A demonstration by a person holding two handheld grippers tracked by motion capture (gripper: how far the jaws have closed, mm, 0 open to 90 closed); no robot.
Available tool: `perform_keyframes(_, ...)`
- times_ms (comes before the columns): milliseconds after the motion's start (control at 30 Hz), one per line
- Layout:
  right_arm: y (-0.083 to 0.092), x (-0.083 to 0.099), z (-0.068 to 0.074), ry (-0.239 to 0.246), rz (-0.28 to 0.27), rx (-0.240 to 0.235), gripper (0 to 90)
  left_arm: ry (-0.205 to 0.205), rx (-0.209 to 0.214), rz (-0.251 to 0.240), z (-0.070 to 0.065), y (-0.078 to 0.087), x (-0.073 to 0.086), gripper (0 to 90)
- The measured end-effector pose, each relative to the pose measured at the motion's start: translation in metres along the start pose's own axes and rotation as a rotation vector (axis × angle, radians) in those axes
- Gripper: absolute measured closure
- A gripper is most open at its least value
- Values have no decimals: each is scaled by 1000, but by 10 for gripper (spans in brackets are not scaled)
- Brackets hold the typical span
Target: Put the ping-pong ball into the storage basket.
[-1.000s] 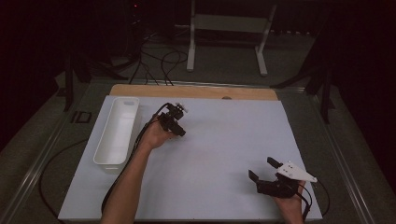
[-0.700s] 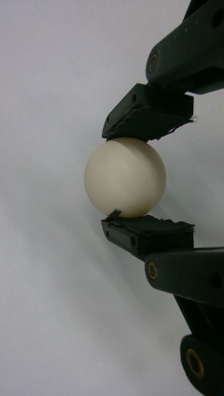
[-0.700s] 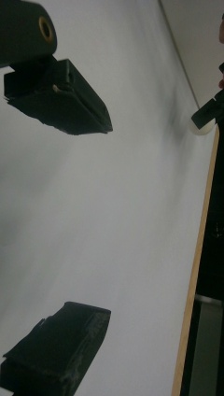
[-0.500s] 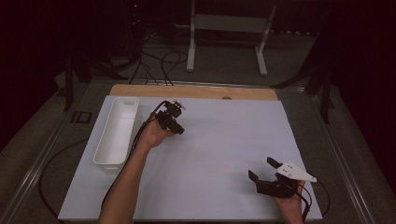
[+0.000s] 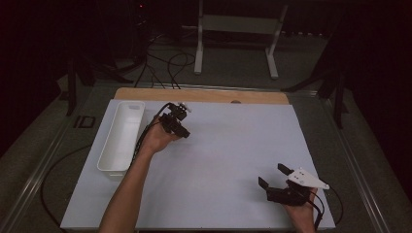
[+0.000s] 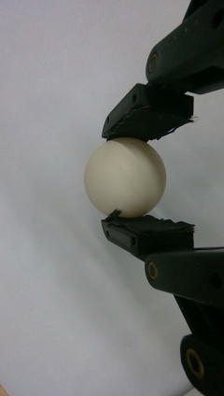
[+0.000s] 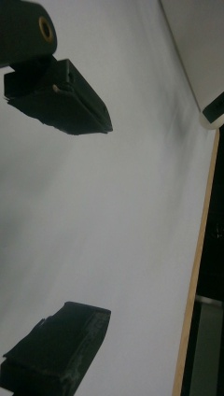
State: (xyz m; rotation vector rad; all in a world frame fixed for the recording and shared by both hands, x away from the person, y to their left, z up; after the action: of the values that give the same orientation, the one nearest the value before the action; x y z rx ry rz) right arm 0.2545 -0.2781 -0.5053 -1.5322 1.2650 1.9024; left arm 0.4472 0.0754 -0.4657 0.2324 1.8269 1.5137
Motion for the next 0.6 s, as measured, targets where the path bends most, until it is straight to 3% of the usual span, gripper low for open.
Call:
perform_keyframes(333, 0, 0, 0, -1, 0, 1, 91, 9, 4, -14, 4, 9, 1, 512)
perform_keyframes(600, 1, 0, 0, -2, -2, 2, 91, -11, 19, -15, 2, 14, 2, 512)
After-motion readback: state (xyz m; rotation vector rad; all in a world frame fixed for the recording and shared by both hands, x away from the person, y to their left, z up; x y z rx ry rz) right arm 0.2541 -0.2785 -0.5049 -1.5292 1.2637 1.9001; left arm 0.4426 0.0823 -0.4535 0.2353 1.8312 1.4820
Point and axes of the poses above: each handheld gripper's, and its own axes: y roughly backward along the jaws, x roughly out of its underside, z roughly to its left, the point moved 3 cm from there along -y, roughly forward along the jaws, and after that the axes turned 3 degrees about y, right-handed, at the moved point
